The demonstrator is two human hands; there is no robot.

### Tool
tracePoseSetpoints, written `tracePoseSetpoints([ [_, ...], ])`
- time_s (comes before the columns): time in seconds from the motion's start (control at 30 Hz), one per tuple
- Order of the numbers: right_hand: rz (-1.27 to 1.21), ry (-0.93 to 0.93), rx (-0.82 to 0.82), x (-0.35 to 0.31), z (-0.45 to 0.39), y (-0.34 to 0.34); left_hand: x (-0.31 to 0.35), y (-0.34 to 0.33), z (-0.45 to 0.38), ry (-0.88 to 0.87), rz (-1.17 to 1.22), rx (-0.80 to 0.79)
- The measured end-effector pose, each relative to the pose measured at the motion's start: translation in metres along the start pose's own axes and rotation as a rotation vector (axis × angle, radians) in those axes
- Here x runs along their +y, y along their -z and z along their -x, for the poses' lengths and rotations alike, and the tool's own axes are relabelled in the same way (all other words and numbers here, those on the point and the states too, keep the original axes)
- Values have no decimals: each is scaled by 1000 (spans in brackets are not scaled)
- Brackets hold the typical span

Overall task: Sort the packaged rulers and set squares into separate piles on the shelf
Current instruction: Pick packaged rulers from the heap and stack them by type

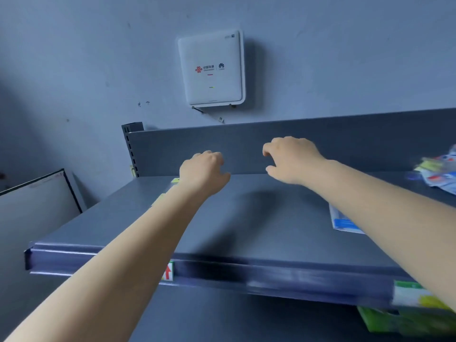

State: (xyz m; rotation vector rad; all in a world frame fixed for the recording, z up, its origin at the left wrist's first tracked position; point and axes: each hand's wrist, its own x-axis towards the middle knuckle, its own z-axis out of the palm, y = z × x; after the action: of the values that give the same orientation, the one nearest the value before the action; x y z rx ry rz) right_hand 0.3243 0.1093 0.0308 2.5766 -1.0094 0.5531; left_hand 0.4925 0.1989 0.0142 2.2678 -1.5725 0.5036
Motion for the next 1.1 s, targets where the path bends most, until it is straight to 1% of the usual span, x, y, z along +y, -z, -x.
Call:
tracePoseSetpoints([
  [0.07,110,0,-3,32,21,4,42,-6,-5,-85,-29,10],
  [0.13,169,-33,-32,67,45,8,86,-11,-8,-150,-5,10],
  [0.33,222,-198,-91,169,122,23,219,-24,-7,-323,86,-8],
  [0.53,213,-308,-90,253,194,38,331,-31,8,-423,169,-60],
  [0.7,127,-433,-38,316,247,54,406,-31,22,-448,226,-124],
  [0.87,-99,-581,-32,374,288,58,461,-33,29,-455,289,-183],
  [0.97,-185,-641,-36,400,303,54,487,-39,27,-415,350,-223],
  [1.1,-304,-721,-25,421,315,49,513,-44,25,-330,364,-278],
])
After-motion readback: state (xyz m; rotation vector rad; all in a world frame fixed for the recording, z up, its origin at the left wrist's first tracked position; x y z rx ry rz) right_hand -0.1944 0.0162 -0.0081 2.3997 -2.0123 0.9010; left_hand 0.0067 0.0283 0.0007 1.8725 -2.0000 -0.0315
